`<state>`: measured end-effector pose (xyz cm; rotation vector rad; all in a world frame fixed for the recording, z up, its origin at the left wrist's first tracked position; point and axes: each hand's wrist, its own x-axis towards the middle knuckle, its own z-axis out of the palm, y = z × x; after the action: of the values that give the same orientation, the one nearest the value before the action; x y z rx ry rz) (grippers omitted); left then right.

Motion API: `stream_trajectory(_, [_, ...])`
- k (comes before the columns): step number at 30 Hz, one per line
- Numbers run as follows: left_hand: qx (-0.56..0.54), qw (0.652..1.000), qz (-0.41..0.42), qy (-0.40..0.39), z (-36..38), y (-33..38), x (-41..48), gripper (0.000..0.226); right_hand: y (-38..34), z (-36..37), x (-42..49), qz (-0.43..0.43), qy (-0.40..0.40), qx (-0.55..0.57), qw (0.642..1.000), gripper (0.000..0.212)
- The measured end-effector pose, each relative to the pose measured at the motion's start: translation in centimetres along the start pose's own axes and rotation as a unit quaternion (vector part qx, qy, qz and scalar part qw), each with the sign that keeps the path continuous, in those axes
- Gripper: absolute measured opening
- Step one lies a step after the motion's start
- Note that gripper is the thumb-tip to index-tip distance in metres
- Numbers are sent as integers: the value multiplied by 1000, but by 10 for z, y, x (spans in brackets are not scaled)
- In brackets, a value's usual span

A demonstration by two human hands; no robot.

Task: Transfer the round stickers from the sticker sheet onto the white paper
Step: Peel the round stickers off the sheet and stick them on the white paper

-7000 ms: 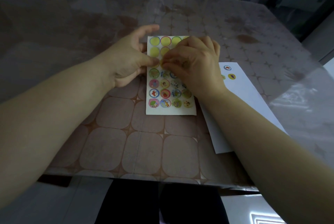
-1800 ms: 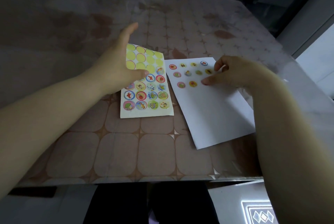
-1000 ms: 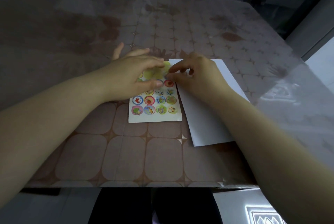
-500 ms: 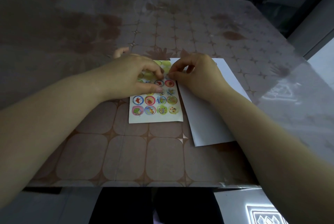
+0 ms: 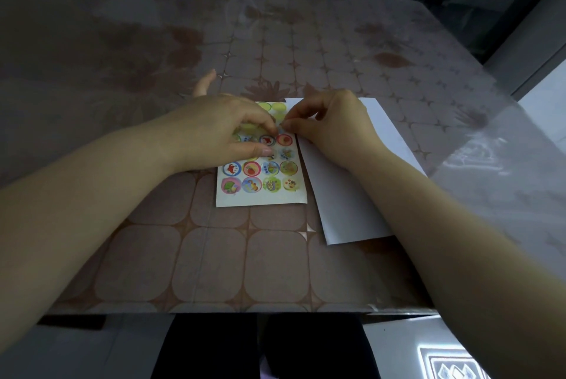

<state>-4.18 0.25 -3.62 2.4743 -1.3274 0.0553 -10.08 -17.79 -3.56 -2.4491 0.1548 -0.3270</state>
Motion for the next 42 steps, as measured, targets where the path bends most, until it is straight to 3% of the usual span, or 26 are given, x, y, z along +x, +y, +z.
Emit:
stream_trajectory(6, [7,1000,4,-18,-1,4,1,43,1,0,-1,-1,18,-2,1000,3])
stream_trajectory(10, [6,1000,6,-22,0,2,1,40,4,-11,3,27,29,61,997,6])
stream_trajectory(14, [10,1000,18,-1,1,0,-1,62,17,-59,1,49,75,136,987,13])
stream_trajectory(17, [4,1000,14,9,1,-2,-1,69,46,-87,-6,113,-25,66,991,21])
stream_trajectory(20, [-2,1000,17,17,0,-3,1,66,55,-92,-8,205,-101,23,973,18])
stream_trajectory(34, [-8,999,34,30,-1,-6,2,67,48,-87,-8,226,-86,-55,969,13])
stream_trajectory(42, [-42,998,34,33,1,-7,3,52,50,-89,-6,277,-82,-75,954,47])
